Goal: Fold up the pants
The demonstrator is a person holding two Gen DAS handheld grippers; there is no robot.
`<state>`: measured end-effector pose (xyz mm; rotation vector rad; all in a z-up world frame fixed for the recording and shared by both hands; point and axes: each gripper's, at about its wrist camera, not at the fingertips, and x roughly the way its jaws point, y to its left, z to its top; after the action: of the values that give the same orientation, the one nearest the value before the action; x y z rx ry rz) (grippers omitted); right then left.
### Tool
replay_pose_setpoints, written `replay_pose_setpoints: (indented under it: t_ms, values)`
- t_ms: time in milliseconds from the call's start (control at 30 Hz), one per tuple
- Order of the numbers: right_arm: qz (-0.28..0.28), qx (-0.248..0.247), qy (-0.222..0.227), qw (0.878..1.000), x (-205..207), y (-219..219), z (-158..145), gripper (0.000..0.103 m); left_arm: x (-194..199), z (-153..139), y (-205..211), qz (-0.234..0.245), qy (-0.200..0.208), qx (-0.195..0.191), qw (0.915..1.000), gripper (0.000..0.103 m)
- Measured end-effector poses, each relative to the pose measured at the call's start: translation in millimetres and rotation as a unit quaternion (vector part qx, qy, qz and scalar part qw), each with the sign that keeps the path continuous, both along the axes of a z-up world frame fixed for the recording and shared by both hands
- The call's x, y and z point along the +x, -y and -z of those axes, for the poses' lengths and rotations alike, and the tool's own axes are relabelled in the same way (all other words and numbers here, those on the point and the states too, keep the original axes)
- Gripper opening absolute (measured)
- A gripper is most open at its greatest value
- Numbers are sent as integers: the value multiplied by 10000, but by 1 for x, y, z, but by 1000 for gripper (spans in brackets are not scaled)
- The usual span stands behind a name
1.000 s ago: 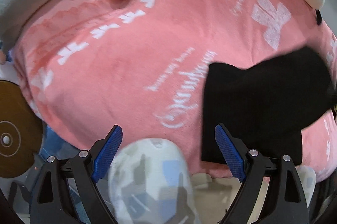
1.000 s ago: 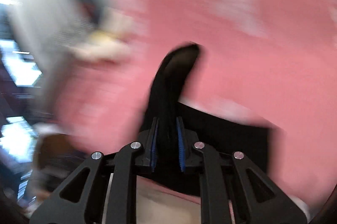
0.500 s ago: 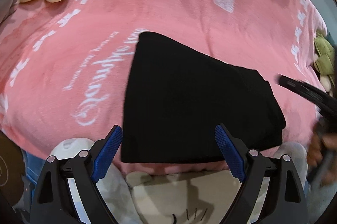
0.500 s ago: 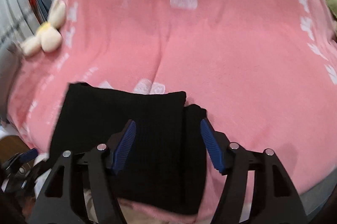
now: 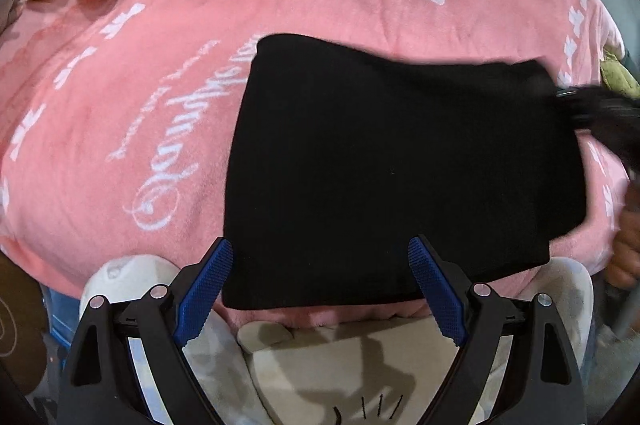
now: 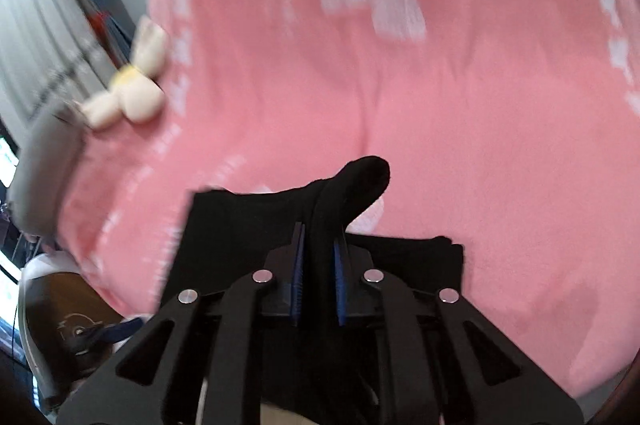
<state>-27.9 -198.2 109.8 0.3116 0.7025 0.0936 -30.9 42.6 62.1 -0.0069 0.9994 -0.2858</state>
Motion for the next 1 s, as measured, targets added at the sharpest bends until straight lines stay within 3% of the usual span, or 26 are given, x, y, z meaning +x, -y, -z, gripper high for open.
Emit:
replay_pose_setpoints:
  t_ms: [67, 100, 167, 200, 300, 367, 467, 533, 600, 633, 667, 700, 733, 800, 867, 900, 1000]
  values:
    - [158, -133, 94, 9997, -17, -2, -4, 13, 0, 1, -2, -20, 13, -15, 10000, 87]
    - [355, -390, -75, 9986, -18, -1, 9, 15, 1, 3, -2, -46, -23, -39, 10000, 87]
    - [704, -940, -728, 9904, -3, 8, 56, 17, 4, 7, -2, -113, -143, -135, 9997, 87]
    - [1125, -1158, -1243, 9790, 2, 18, 84, 18, 4, 8, -2, -126, -161, -171, 9996, 87]
    - [1386, 34, -644, 9882, -30, 34, 72, 18, -1, 5, 1, -39, -59, -29, 10000, 87]
    - [1354, 108, -262, 9904, -45, 29, 50, 19, -5, 4, 0, 13, 22, 76, 10000, 87]
    - [628, 417, -427, 9962, -30, 15, 43, 19, -6, 10, -1, -28, -29, 61, 10000, 87]
    - [459, 96, -686, 9965, -15, 6, 55, 18, -4, 15, 2, -69, -149, 69, 9998, 87]
    - [899, -499, -912, 9905, -8, 7, 72, 19, -4, 15, 3, -94, -120, 115, 9998, 87]
    - [1140, -565, -997, 9868, -7, 11, 78, 18, -5, 14, 3, -79, -110, 142, 9998, 87]
    - [1321, -273, -929, 9865, -10, 20, 81, 18, -6, 13, 3, -60, -110, 152, 9998, 87]
    - [1368, -15, -846, 9870, -14, 25, 81, 24, -7, 13, 2, -36, -103, 159, 9998, 87]
    - [1390, 206, -814, 9867, -13, 30, 82, 42, -7, 14, 0, -16, -86, 181, 9998, 87]
    - [1268, 236, -909, 9875, 0, 31, 87, 48, -8, 17, 1, -14, -60, 261, 9996, 87]
    - [1138, -28, -1077, 9877, 19, 28, 96, 30, -4, 22, 5, -15, -99, 312, 9995, 87]
    - [1107, -155, -1071, 9880, 26, 25, 93, 8, -2, 23, 7, -22, -106, 327, 9994, 87]
    - [961, -220, -682, 9928, 27, 18, 61, 9, 0, 23, 13, 1, -50, 412, 9991, 87]
